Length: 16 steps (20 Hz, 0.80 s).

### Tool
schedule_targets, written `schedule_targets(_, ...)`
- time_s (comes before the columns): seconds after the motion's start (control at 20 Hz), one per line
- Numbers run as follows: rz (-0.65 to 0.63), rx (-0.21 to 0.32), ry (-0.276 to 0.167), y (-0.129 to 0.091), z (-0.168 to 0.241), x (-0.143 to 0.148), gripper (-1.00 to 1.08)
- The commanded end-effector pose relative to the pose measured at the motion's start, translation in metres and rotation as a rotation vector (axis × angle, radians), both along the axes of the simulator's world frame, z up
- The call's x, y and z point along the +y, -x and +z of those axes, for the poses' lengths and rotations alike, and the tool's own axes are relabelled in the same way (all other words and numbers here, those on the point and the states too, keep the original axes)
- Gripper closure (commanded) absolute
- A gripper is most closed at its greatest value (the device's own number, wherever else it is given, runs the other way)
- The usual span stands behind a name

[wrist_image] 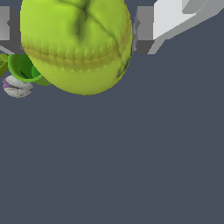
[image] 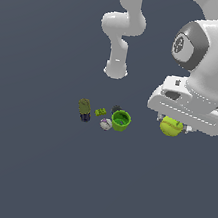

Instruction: Pick up a designated object from a clutter of objects.

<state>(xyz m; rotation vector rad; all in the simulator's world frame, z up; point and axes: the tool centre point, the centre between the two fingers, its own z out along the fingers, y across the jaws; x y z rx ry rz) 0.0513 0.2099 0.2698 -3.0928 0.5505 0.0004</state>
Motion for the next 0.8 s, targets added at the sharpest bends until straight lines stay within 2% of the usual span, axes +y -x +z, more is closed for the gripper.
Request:
schedule_targets(0.0, 0.0, 0.0, 0.0, -0.003, 0.028, 0.002, 1.08)
schedule_targets(0.35, 0.0, 0.0, 0.0, -0.011, 0.091, 0.008, 1.08)
schedule_targets(0.75, -0.001, 0.0, 0.0, -0.017, 0.131, 0.012, 1.08)
